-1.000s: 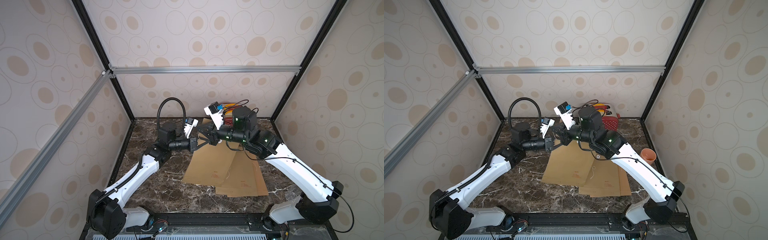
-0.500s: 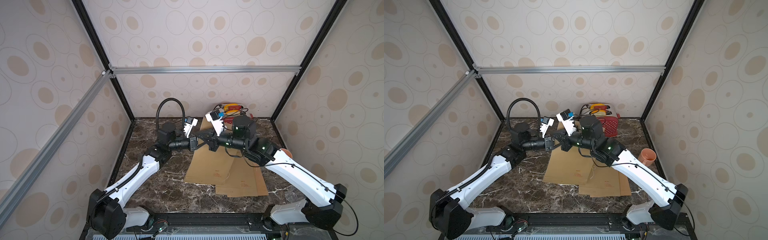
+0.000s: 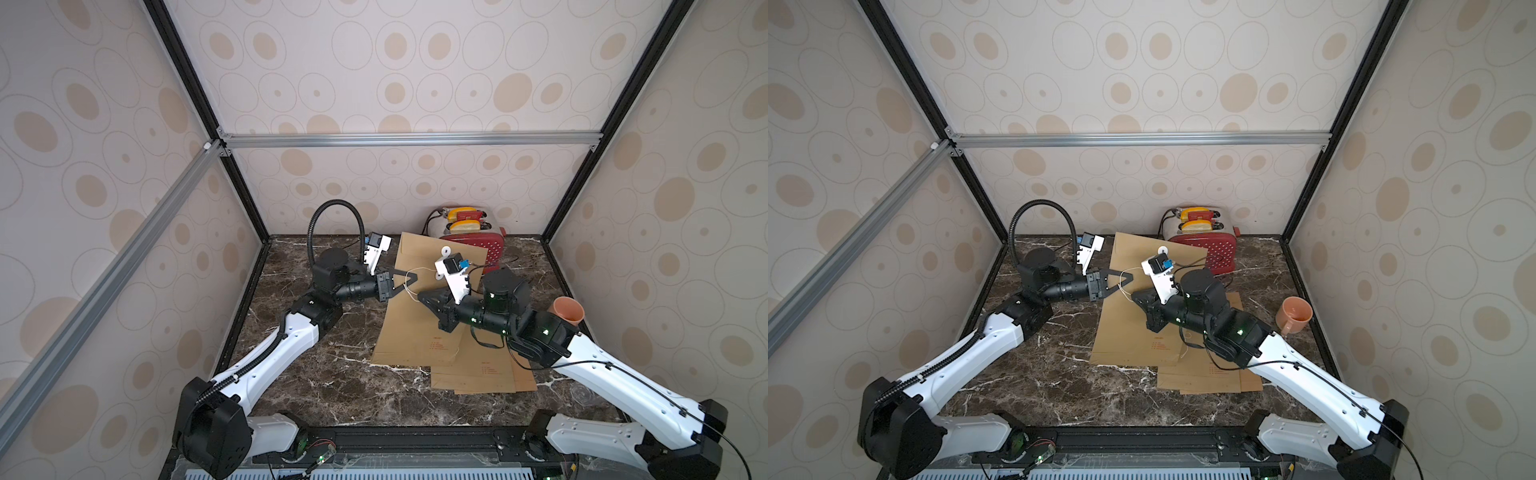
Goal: Close the mouth of the file bag
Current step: Close the file bag.
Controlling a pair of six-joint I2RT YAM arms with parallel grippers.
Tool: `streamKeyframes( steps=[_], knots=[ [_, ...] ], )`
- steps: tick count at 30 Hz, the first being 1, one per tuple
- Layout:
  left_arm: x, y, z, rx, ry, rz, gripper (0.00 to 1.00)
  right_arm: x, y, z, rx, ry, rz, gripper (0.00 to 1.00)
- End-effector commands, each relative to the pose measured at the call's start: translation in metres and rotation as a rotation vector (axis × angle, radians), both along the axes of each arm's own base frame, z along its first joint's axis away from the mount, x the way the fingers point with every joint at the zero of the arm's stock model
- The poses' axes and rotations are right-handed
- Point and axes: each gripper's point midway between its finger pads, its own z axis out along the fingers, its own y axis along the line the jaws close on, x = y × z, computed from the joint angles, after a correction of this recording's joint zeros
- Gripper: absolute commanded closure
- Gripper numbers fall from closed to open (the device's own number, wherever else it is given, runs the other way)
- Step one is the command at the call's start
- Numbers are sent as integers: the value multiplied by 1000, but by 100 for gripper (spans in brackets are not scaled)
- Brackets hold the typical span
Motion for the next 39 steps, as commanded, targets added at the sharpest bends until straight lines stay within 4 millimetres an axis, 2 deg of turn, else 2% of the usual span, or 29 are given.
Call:
streamKeyframes(
  steps=[1,8,12,21,32,39],
  knots=[
    [4,5,20,-65,-41,10,100,-3,4,4,81,-5,14,100],
    [7,11,27,-97,-42,27,100,0,3,-29,55,45,-16,100],
    [8,13,29,-108,-38,28,100,4,-6,-42,46,48,-67,100],
    [9,19,37,-130,-49,36,100,8,-17,-57,23,35,-110,100],
    [7,21,45,-165,-65,30,100,24,-53,-72,15,85,-208,100],
    [5,21,45,-168,-67,25,100,31,-65,-86,-27,103,-264,100]
  ],
)
